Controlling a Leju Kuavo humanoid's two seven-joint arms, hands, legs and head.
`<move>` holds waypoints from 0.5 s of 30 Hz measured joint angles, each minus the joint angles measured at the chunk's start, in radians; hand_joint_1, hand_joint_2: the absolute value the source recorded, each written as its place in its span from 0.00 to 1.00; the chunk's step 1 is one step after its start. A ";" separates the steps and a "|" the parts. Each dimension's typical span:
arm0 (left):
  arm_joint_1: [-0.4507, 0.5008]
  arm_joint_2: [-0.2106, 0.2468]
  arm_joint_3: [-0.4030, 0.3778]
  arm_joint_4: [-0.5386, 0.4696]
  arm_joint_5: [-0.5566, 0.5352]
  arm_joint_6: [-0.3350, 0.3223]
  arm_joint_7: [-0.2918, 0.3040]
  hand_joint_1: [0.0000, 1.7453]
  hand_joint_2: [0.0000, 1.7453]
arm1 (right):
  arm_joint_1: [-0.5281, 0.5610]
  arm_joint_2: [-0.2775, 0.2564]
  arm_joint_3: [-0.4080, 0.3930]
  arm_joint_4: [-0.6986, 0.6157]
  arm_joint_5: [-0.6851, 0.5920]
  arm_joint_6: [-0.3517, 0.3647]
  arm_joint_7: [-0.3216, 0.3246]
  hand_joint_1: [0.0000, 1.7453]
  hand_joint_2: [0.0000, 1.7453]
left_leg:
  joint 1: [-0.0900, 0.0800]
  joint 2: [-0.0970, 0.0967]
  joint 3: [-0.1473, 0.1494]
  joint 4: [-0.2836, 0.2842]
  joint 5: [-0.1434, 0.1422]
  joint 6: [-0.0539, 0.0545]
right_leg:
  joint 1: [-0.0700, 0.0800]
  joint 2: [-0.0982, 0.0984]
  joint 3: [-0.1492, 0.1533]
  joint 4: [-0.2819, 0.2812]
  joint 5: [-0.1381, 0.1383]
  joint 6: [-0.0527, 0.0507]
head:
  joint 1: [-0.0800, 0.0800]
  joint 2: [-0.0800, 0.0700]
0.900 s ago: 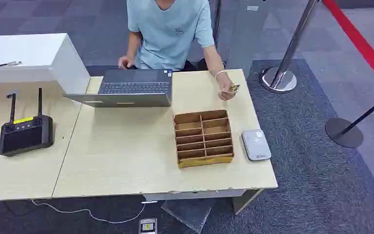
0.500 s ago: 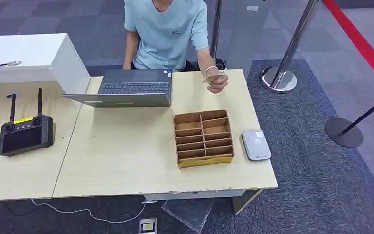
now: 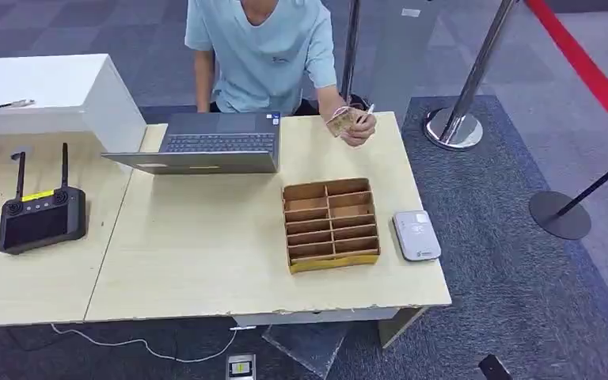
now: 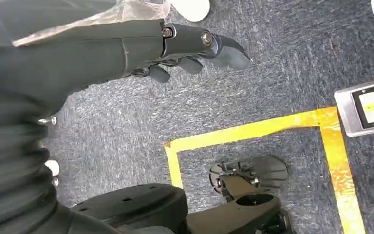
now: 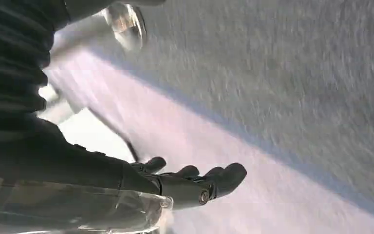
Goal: Pass the card to the sensor for recognition and then transmit it.
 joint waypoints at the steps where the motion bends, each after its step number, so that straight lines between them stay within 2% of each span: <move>1: 0.000 0.000 0.000 0.000 0.002 0.001 0.002 0.00 1.00 | 0.003 -0.009 -0.027 -0.016 0.082 -0.004 0.001 0.00 1.00 | 0.000 0.000 0.000 0.000 0.000 0.000 | 0.000 0.000 0.000 0.000 0.000 0.000 | 0.000 0.000; 4: 0.001 0.000 0.000 0.000 0.007 0.002 0.009 0.00 1.00 | 0.015 -0.025 -0.145 -0.085 0.326 -0.006 -0.002 0.00 1.00 | 0.001 0.000 0.000 0.000 0.000 0.000 | 0.001 0.000 0.000 0.000 0.000 0.000 | 0.000 0.000; 6: 0.001 0.000 0.001 0.000 0.011 0.003 0.009 0.00 1.00 | 0.026 -0.030 -0.219 -0.146 0.408 -0.006 -0.004 0.00 1.00 | 0.001 0.000 0.000 0.000 0.000 0.000 | 0.001 0.000 0.000 0.000 0.000 0.000 | 0.000 0.000; 9: 0.002 0.000 0.002 0.000 0.016 0.007 0.009 0.00 1.00 | 0.052 -0.047 -0.329 -0.267 0.481 -0.008 0.025 0.00 1.00 | 0.001 -0.001 0.000 0.000 0.000 0.000 | 0.001 -0.001 0.001 0.000 0.000 0.000 | 0.000 0.000; 13: 0.002 0.000 0.005 0.000 0.019 0.013 0.009 0.00 1.00 | 0.108 -0.064 -0.415 -0.451 0.560 -0.009 0.074 0.00 1.00 | 0.000 -0.002 -0.001 0.000 0.000 0.000 | 0.001 -0.001 0.001 0.000 0.000 0.000 | 0.000 0.000; 15: 0.004 0.000 0.010 0.000 0.022 0.016 0.009 0.00 1.00 | 0.134 -0.073 -0.469 -0.612 0.635 -0.010 0.109 0.00 1.00 | 0.000 -0.001 -0.001 0.000 0.000 0.000 | 0.000 -0.001 0.001 0.000 0.000 0.000 | -0.001 0.000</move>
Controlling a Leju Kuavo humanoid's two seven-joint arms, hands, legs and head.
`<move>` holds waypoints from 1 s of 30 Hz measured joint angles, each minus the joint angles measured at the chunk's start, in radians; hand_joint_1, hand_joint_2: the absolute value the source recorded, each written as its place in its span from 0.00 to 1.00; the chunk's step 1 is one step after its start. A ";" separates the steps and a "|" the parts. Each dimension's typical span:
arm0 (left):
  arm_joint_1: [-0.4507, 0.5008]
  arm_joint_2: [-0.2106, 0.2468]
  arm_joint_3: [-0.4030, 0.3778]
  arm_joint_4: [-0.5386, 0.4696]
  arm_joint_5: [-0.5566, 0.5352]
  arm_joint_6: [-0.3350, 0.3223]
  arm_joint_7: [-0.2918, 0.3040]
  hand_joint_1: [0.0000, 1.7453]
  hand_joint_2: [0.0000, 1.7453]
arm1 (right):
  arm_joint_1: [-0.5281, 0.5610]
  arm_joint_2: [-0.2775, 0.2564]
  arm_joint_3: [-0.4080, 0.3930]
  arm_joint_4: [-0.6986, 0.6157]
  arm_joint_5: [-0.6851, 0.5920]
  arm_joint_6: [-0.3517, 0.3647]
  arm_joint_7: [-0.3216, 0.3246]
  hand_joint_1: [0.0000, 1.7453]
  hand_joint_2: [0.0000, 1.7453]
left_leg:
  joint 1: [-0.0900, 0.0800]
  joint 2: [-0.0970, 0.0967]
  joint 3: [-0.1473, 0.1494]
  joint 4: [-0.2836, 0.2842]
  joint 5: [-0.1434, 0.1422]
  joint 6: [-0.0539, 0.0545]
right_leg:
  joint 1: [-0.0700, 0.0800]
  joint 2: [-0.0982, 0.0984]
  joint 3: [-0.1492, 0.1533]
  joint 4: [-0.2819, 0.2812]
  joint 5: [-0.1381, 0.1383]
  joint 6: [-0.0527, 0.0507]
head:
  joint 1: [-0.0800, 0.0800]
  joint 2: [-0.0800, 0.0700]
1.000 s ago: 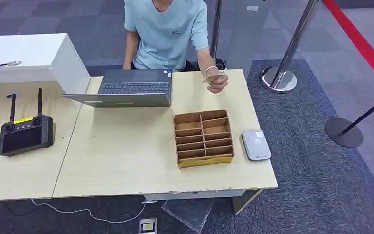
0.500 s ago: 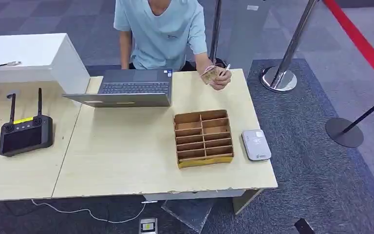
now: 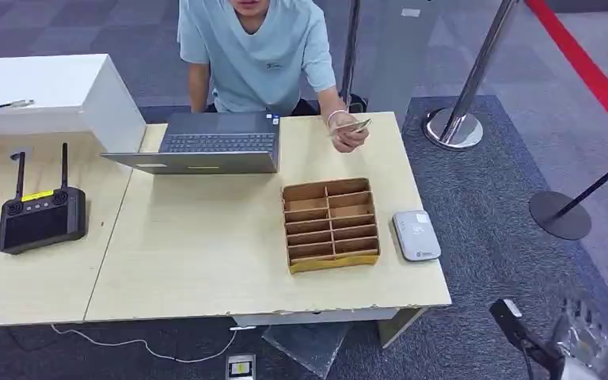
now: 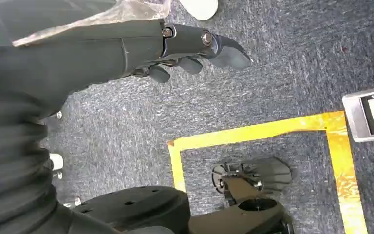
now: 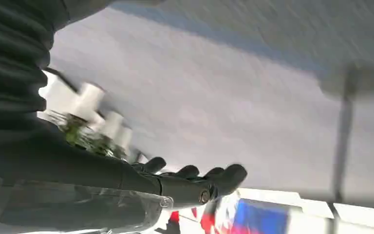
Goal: Pass the card to the sensor for recognition and then transmit it.
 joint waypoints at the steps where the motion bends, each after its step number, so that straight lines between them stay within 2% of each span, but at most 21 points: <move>1: 0.000 0.000 0.002 0.000 0.002 0.001 0.000 0.00 1.00 | 0.008 -0.003 -0.016 -0.056 0.032 -0.002 0.013 0.00 1.00 | 0.000 0.000 0.000 0.000 0.000 0.000 | 0.000 0.000 0.000 0.000 0.000 0.000 | 0.000 0.000; 4: 0.001 0.000 0.007 0.000 0.006 0.001 -0.001 0.00 1.00 | 0.031 -0.022 -0.051 -0.266 0.139 0.010 0.064 0.00 1.00 | 0.000 -0.001 0.000 0.000 0.000 0.000 | 0.000 0.000 0.000 0.000 0.000 0.000 | 0.000 0.000; 7: 0.002 0.001 0.010 0.000 0.006 0.001 -0.003 0.00 1.00 | 0.042 -0.042 -0.067 -0.483 0.201 0.061 0.091 0.00 1.00 | -0.001 0.000 0.001 0.000 0.000 0.000 | 0.000 0.000 0.000 0.000 0.000 0.000 | 0.000 0.000; 10: 0.002 0.001 0.012 0.000 0.000 0.000 -0.013 0.00 1.00 | 0.011 -0.060 -0.066 -0.654 0.234 0.101 0.086 0.00 1.00 | 0.000 0.000 0.001 0.000 0.000 0.000 | 0.000 0.000 0.000 0.000 0.000 0.000 | 0.000 0.000; 17: 0.000 0.002 0.021 0.000 -0.010 -0.004 -0.019 0.00 1.00 | -0.079 -0.071 -0.008 -0.922 0.252 0.141 0.047 0.00 1.00 | 0.000 0.000 0.000 0.000 0.000 0.000 | 0.000 0.000 -0.001 0.001 0.000 0.000 | 0.001 0.000; 20: 0.001 0.002 0.026 0.000 -0.014 -0.006 -0.024 0.00 1.00 | -0.147 -0.062 0.061 -0.997 0.188 0.179 0.009 0.00 1.00 | 0.000 0.000 -0.002 0.000 0.000 0.000 | 0.000 -0.001 -0.001 0.001 0.000 0.000 | 0.001 0.000; 22: -0.002 0.002 0.027 0.000 -0.020 -0.008 -0.028 0.00 1.00 | -0.213 -0.048 0.128 -1.024 0.114 0.243 -0.018 0.00 1.00 | 0.000 0.001 -0.001 0.000 0.000 0.000 | 0.001 0.000 -0.001 0.001 0.000 0.000 | 0.000 0.000; 26: -0.004 0.002 0.028 0.000 -0.027 -0.018 -0.034 0.00 1.00 | -0.319 -0.013 0.275 -1.025 -0.002 0.349 -0.061 0.00 1.00 | 0.001 0.000 -0.002 0.000 0.002 0.000 | 0.001 -0.001 -0.002 0.001 0.000 0.000 | 0.001 0.000; 30: -0.006 0.002 0.029 0.000 -0.031 -0.021 -0.041 0.00 1.00 | -0.399 0.024 0.405 -0.998 -0.074 0.388 -0.088 0.00 1.00 | 0.001 0.000 -0.002 0.000 0.002 0.000 | 0.001 -0.001 -0.002 0.002 0.000 0.000 | 0.001 0.000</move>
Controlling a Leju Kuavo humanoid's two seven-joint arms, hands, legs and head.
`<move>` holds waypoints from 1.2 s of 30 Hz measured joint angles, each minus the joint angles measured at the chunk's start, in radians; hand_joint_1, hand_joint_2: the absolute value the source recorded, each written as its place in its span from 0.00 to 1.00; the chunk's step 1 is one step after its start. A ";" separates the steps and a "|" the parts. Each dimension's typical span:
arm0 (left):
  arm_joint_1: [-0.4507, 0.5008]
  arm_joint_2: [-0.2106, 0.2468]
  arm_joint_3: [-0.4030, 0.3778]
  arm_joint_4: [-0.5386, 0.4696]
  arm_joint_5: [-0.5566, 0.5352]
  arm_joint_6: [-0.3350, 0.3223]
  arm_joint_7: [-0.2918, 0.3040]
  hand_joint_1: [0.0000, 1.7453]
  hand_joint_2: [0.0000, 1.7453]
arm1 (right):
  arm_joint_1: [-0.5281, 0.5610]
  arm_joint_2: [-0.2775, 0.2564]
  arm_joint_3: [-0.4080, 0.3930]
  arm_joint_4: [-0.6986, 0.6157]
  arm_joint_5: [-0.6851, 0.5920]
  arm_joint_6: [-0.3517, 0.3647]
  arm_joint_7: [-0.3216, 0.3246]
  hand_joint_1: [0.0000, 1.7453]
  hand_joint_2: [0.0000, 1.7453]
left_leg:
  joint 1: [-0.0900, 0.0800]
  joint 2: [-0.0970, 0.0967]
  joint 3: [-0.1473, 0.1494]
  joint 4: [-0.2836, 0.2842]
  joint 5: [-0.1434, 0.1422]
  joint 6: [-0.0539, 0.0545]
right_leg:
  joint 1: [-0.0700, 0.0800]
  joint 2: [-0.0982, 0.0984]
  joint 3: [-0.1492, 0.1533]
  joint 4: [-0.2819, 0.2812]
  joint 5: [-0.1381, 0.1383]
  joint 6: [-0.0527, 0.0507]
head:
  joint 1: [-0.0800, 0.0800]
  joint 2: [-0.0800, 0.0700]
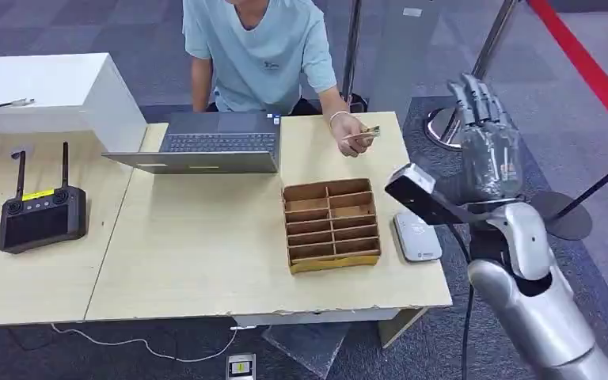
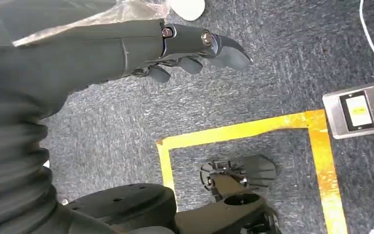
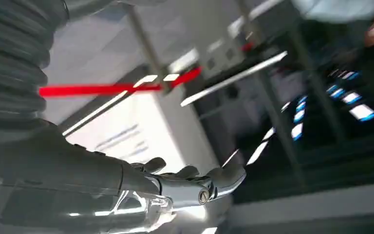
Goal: Pass the card to the sensor for recognition and then transmit it.
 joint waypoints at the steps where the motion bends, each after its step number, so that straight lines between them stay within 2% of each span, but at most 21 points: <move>1: 0.001 0.000 0.000 0.000 0.000 -0.001 -0.002 0.00 1.00 | -0.011 0.008 0.023 0.013 -0.026 0.009 -0.009 0.00 1.00 | 0.000 0.000 0.000 0.000 0.000 0.000 | 0.000 0.000 0.000 0.000 0.000 0.000 | 0.000 0.000; 7: -0.001 0.000 0.000 0.000 -0.009 -0.007 -0.007 0.00 1.00 | -0.094 0.066 0.166 0.123 -0.117 0.019 -0.057 0.00 1.00 | 0.000 0.000 -0.001 0.000 0.000 0.000 | 0.000 0.000 -0.002 0.000 0.000 0.000 | 0.000 0.000; 10: 0.003 0.000 0.000 0.000 -0.014 -0.008 -0.007 0.00 1.00 | -0.111 0.075 0.207 0.154 -0.124 0.028 -0.062 0.00 1.00 | 0.000 0.000 -0.001 0.000 0.000 0.000 | 0.000 0.000 -0.002 0.000 0.000 0.000 | -0.001 0.000; 25: 0.004 -0.001 0.000 0.000 -0.024 -0.010 -0.007 0.00 1.00 | -0.116 0.104 0.317 0.277 -0.078 0.018 -0.069 0.00 1.00 | 0.000 0.000 -0.001 0.000 0.000 0.000 | 0.000 0.000 -0.002 0.000 0.000 0.000 | 0.000 0.000; 26: 0.004 -0.001 0.000 0.000 -0.024 -0.010 -0.007 0.00 1.00 | -0.117 0.105 0.322 0.283 -0.079 0.017 -0.069 0.15 1.00 | 0.000 0.000 -0.001 0.000 0.000 0.000 | 0.000 0.000 -0.002 0.000 0.000 0.000 | 0.000 0.000; 27: 0.004 -0.001 0.000 0.000 -0.024 -0.010 -0.007 0.00 1.00 | -0.117 0.106 0.325 0.289 -0.080 0.017 -0.071 0.15 1.00 | 0.000 0.000 -0.001 0.000 0.000 0.000 | 0.000 0.000 -0.002 0.000 0.000 0.000 | 0.000 0.000; 28: 0.004 -0.001 0.000 0.000 -0.024 -0.010 -0.007 0.00 1.00 | -0.117 0.107 0.329 0.294 -0.082 0.016 -0.073 0.34 1.00 | 0.000 0.000 -0.001 0.000 0.000 0.000 | 0.000 0.000 -0.002 0.000 0.000 0.000 | 0.000 0.000; 29: 0.004 -0.001 0.000 0.000 -0.024 -0.010 -0.007 0.00 1.00 | -0.117 0.108 0.332 0.302 -0.083 0.011 -0.076 0.62 1.00 | 0.000 0.000 -0.001 0.000 0.000 0.000 | 0.000 0.000 -0.002 0.000 0.000 0.000 | 0.000 0.000; 30: 0.004 -0.001 0.000 0.000 -0.024 -0.010 -0.007 0.00 1.00 | -0.117 0.108 0.335 0.308 -0.086 0.007 -0.078 0.62 1.00 | 0.000 0.000 -0.001 0.000 0.000 0.000 | 0.000 0.000 -0.002 0.000 0.000 0.000 | 0.000 0.000; 31: 0.004 -0.001 0.000 0.000 -0.024 -0.010 -0.007 0.00 1.00 | -0.117 0.109 0.338 0.314 -0.088 0.004 -0.081 0.66 1.00 | 0.000 0.000 -0.001 0.000 0.000 0.000 | 0.000 0.000 -0.002 0.000 0.000 0.000 | 0.000 0.000; 32: 0.005 -0.001 0.000 0.000 -0.024 -0.010 -0.007 0.00 1.00 | -0.117 0.109 0.341 0.319 -0.092 0.000 -0.084 0.62 1.00 | 0.000 0.000 -0.001 0.000 0.000 0.000 | 0.000 0.000 -0.002 0.000 0.000 0.000 | 0.000 0.000; 33: 0.005 -0.001 0.000 0.000 -0.025 -0.010 -0.006 0.00 1.00 | -0.117 0.111 0.342 0.325 -0.096 -0.003 -0.086 0.62 1.00 | 0.000 0.000 -0.001 0.000 0.000 0.000 | 0.000 0.000 -0.002 0.000 0.000 0.000 | 0.000 0.000; 34: 0.005 -0.001 0.000 0.000 -0.025 -0.009 -0.004 0.00 1.00 | -0.117 0.112 0.343 0.330 -0.098 -0.005 -0.089 0.75 1.00 | 0.000 0.000 -0.001 0.000 0.000 0.000 | 0.000 0.000 -0.002 0.000 0.000 0.000 | 0.000 0.000; 36: 0.005 -0.001 0.000 0.000 -0.025 -0.008 -0.004 0.00 1.00 | -0.119 0.113 0.345 0.341 -0.101 -0.007 -0.093 0.75 1.00 | 0.000 0.000 -0.001 0.000 0.000 0.000 | 0.000 0.000 -0.002 0.000 0.000 0.000 | 0.000 0.000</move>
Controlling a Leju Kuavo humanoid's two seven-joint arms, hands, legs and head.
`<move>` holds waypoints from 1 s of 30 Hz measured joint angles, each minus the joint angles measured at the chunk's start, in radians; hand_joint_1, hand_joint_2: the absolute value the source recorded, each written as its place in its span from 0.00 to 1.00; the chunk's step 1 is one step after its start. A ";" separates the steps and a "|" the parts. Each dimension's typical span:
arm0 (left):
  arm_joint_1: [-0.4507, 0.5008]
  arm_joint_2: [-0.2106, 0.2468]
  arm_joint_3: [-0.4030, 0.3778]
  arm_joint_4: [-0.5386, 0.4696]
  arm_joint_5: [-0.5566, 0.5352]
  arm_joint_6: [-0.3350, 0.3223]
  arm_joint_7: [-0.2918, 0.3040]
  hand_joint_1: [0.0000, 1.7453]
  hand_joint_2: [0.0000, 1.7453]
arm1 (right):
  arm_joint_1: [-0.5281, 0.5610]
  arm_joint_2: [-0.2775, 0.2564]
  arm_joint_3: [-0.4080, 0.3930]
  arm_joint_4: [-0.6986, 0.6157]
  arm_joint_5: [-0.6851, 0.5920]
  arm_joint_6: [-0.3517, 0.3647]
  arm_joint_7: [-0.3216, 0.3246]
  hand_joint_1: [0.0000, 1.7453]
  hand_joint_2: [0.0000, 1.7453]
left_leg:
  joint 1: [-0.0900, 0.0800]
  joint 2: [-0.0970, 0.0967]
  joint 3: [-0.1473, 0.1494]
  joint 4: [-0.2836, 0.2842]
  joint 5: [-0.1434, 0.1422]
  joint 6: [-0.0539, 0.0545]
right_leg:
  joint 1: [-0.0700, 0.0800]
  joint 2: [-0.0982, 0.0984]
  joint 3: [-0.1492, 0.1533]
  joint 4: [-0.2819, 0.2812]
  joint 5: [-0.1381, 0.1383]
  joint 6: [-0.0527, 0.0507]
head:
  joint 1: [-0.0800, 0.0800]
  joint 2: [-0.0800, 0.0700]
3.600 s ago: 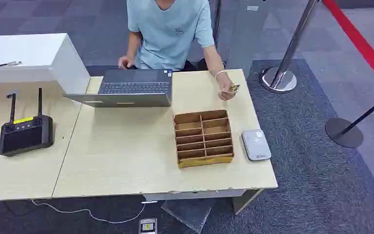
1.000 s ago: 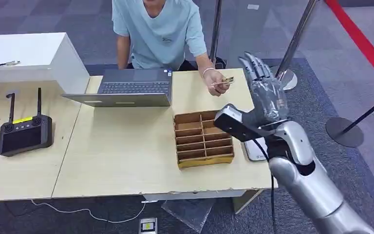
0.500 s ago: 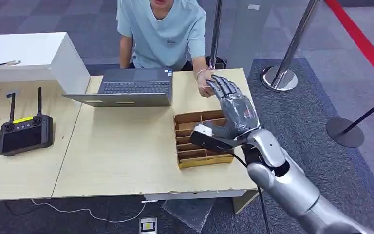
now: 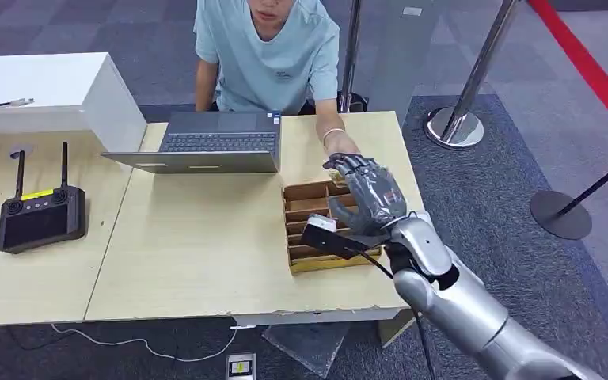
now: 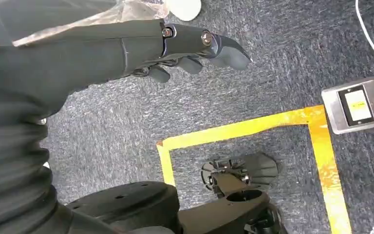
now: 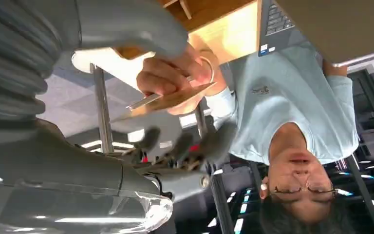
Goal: Pass the card to the sensor for recognition and then transmit it.
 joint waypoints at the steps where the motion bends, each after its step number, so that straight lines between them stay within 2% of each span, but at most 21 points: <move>1: 0.000 0.000 0.000 0.000 0.000 0.000 0.000 0.00 1.00 | 0.000 0.001 0.001 0.004 -0.003 0.000 -0.001 0.75 1.00 | 0.000 0.000 0.000 0.000 0.000 0.000 | 0.000 0.000 0.000 0.000 0.000 0.000 | 0.000 0.000; 5: 0.000 0.000 0.000 0.000 0.000 0.000 0.000 0.00 1.00 | -0.002 0.002 0.006 0.015 -0.006 -0.002 -0.001 0.77 1.00 | 0.000 0.000 0.000 0.000 0.000 0.000 | 0.000 0.000 0.000 0.000 0.000 0.000 | 0.000 0.000; 6: 0.000 0.000 0.000 0.000 0.000 0.000 0.000 0.00 1.00 | -0.004 0.002 0.007 0.017 -0.006 -0.003 -0.001 0.67 1.00 | 0.000 0.000 0.000 0.000 0.000 0.000 | 0.000 0.000 0.000 0.000 0.000 0.000 | 0.000 0.000; 7: 0.000 0.000 0.000 0.000 0.000 0.000 0.000 0.00 1.00 | -0.005 0.003 0.007 0.020 -0.006 -0.004 -0.002 0.61 1.00 | 0.000 0.000 0.000 0.000 0.000 0.000 | 0.000 0.000 0.000 0.000 0.000 0.000 | 0.000 0.000; 10: 0.000 0.000 0.000 0.000 0.000 0.000 0.000 0.00 1.00 | -0.008 0.006 0.011 0.028 -0.006 -0.005 -0.002 0.65 1.00 | 0.000 0.000 0.000 0.000 0.000 0.000 | 0.000 0.000 0.000 0.000 0.000 0.000 | 0.000 0.000; 15: 0.001 0.000 0.000 0.000 -0.002 0.000 -0.003 0.00 1.00 | -0.009 0.008 0.015 0.040 -0.011 -0.008 -0.004 0.65 1.00 | 0.000 0.000 0.000 0.000 0.000 0.000 | 0.000 0.000 0.000 0.000 0.000 0.000 | 0.000 0.000; 17: 0.001 0.000 0.000 0.000 -0.002 0.000 -0.003 0.00 1.00 | -0.009 0.009 0.015 0.044 -0.011 -0.009 -0.004 0.77 1.00 | 0.000 0.000 0.000 0.000 0.000 0.000 | 0.000 0.000 0.000 0.000 0.000 0.000 | 0.000 0.000; 25: 0.002 0.000 0.000 0.000 -0.003 0.000 -0.003 0.00 1.00 | -0.010 0.012 0.016 0.061 -0.018 -0.039 -0.022 0.92 1.00 | 0.000 0.000 0.000 0.000 0.000 0.000 | 0.000 0.000 0.000 0.000 0.000 0.000 | 0.000 0.000; 27: 0.002 0.000 0.000 0.000 -0.004 0.000 -0.003 0.00 1.00 | -0.010 0.014 0.016 0.067 -0.026 -0.056 -0.026 0.88 1.00 | 0.000 0.000 0.000 0.000 0.000 0.000 | 0.000 0.000 0.000 0.000 0.000 0.000 | 0.000 0.000; 29: 0.002 0.000 0.000 0.000 -0.005 0.000 -0.003 0.00 1.00 | -0.010 0.018 0.015 0.073 -0.031 -0.074 -0.031 0.73 1.00 | 0.000 0.000 0.000 0.000 0.000 0.000 | 0.000 0.000 0.000 0.000 0.000 0.000 | 0.000 0.000; 30: 0.002 0.000 0.000 0.000 -0.005 0.000 -0.003 0.00 1.00 | -0.010 0.019 0.015 0.078 -0.031 -0.082 -0.032 0.71 1.00 | 0.000 0.000 0.000 0.000 0.000 0.000 | 0.000 0.000 0.000 0.000 0.000 0.000 | 0.000 0.000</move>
